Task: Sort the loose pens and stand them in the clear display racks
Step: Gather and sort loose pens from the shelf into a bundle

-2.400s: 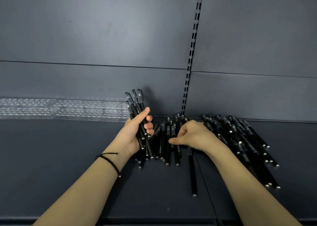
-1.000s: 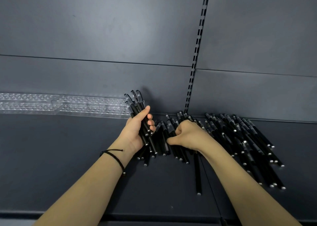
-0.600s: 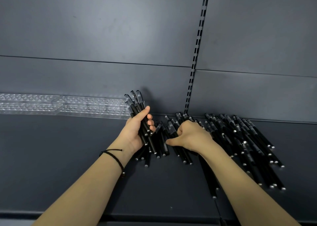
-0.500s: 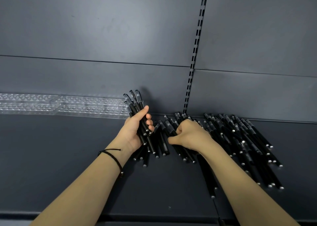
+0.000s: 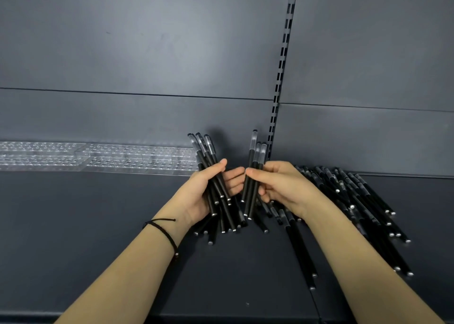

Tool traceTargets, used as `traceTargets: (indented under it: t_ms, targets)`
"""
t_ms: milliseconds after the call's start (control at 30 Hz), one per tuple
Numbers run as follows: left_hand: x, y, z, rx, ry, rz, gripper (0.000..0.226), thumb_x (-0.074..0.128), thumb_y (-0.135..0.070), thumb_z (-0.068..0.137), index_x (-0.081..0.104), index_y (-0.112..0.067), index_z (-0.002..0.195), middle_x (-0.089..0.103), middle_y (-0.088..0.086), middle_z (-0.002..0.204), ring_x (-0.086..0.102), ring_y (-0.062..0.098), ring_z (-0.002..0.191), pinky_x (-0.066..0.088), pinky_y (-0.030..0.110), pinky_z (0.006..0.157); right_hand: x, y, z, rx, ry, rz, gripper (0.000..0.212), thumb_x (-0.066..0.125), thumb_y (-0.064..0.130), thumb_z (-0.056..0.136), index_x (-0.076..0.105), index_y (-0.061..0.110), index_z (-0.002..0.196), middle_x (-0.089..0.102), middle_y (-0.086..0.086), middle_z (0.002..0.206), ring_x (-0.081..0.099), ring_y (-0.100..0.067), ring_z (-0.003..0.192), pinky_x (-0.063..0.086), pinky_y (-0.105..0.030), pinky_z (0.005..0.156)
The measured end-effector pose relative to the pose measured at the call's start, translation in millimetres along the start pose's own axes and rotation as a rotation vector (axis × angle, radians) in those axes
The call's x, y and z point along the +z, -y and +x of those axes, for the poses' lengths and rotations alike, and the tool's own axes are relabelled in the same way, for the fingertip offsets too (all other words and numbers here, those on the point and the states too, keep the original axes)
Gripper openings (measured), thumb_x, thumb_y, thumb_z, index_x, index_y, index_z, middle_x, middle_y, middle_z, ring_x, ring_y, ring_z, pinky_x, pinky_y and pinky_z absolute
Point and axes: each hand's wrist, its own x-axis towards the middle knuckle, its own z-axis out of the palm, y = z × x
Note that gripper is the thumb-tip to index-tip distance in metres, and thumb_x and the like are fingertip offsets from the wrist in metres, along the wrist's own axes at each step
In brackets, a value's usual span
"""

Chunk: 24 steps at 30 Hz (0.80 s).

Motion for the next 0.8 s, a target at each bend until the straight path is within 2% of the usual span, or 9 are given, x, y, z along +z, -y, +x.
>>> traceTargets:
  t_ms: [67,133,233,300,400,500,633,733,800]
  targets:
    - [3,1,-4,-0.05,0.049,0.167,0.041,0.062,-0.03,0.087,0.06,-0.001,0.116,0.068,0.02,0.118,0.069,0.03,0.103,0.06,0.035,0.076,2,2,-2,-0.036,-0.006,0.045,0.012,0.066,0.014,0.09,0.065,0.003,0.085,0.06,-0.002,0.061,0.05,-0.009,0.048,0.041,-0.021,0.043]
    - [6,3,-7,-0.071,0.082,0.271,0.036,0.059,-0.03,0.091,0.065,-0.001,0.111,0.071,0.02,0.109,0.072,0.03,0.094,0.06,0.034,0.076,2,4,-4,-0.063,-0.025,0.047,0.013,0.064,0.014,0.092,0.064,0.002,0.085,0.059,0.001,0.055,0.05,-0.009,0.046,0.043,-0.021,0.043]
    - [11,6,-11,-0.075,0.136,0.29,0.037,0.054,-0.026,0.097,0.066,0.004,0.114,0.071,0.021,0.108,0.072,0.028,0.092,0.061,0.034,0.075,0,5,-6,-0.092,-0.055,-0.009,0.023,0.065,0.018,0.092,0.064,-0.004,0.093,0.054,0.001,0.051,0.045,-0.011,0.044,0.039,-0.02,0.043]
    - [12,6,-11,-0.063,0.116,0.298,0.034,0.055,-0.026,0.096,0.067,0.003,0.111,0.072,0.02,0.106,0.073,0.025,0.088,0.061,0.032,0.071,0,6,-5,-0.085,-0.089,-0.086,0.028,0.068,0.026,0.089,0.066,-0.002,0.095,0.052,0.005,0.051,0.045,-0.007,0.045,0.037,-0.018,0.045]
    - [13,5,-12,-0.031,0.093,0.35,0.027,0.06,-0.026,0.092,0.07,-0.003,0.103,0.074,0.012,0.095,0.072,0.019,0.076,0.059,0.028,0.065,1,7,-5,-0.083,-0.107,-0.157,0.021,0.071,0.033,0.086,0.069,0.013,0.088,0.058,0.013,0.057,0.053,0.001,0.053,0.04,-0.023,0.059]
    - [15,6,-13,-0.015,0.12,0.382,0.024,0.063,-0.023,0.087,0.067,-0.006,0.103,0.073,0.007,0.088,0.069,0.015,0.071,0.057,0.025,0.063,1,11,-8,-0.096,-0.065,-0.155,0.014,0.069,0.03,0.087,0.067,0.017,0.083,0.059,0.016,0.054,0.054,0.004,0.049,0.034,-0.02,0.057]
    - [16,7,-14,0.006,0.109,0.404,0.017,0.065,-0.018,0.086,0.066,-0.008,0.1,0.072,0.006,0.08,0.068,0.013,0.066,0.056,0.024,0.06,3,13,-10,-0.108,-0.057,-0.152,0.017,0.069,0.032,0.087,0.065,0.016,0.083,0.058,0.016,0.052,0.053,0.004,0.048,0.035,-0.02,0.058]
    - [15,5,-14,-0.004,0.1,0.391,0.017,0.068,-0.019,0.082,0.066,-0.008,0.094,0.069,0.004,0.075,0.065,0.012,0.062,0.055,0.022,0.056,4,12,-8,-0.123,-0.104,-0.135,0.029,0.07,0.037,0.086,0.065,0.019,0.109,0.056,0.019,0.065,0.051,0.002,0.055,0.036,-0.015,0.052]
    - [15,3,-15,-0.048,0.104,0.382,0.02,0.069,-0.02,0.078,0.067,-0.007,0.093,0.068,0.004,0.073,0.065,0.012,0.06,0.055,0.022,0.055,2,9,-5,-0.161,-0.144,-0.074,0.048,0.069,0.038,0.086,0.051,0.032,0.131,0.051,0.019,0.077,0.047,0.001,0.057,0.036,-0.011,0.045]
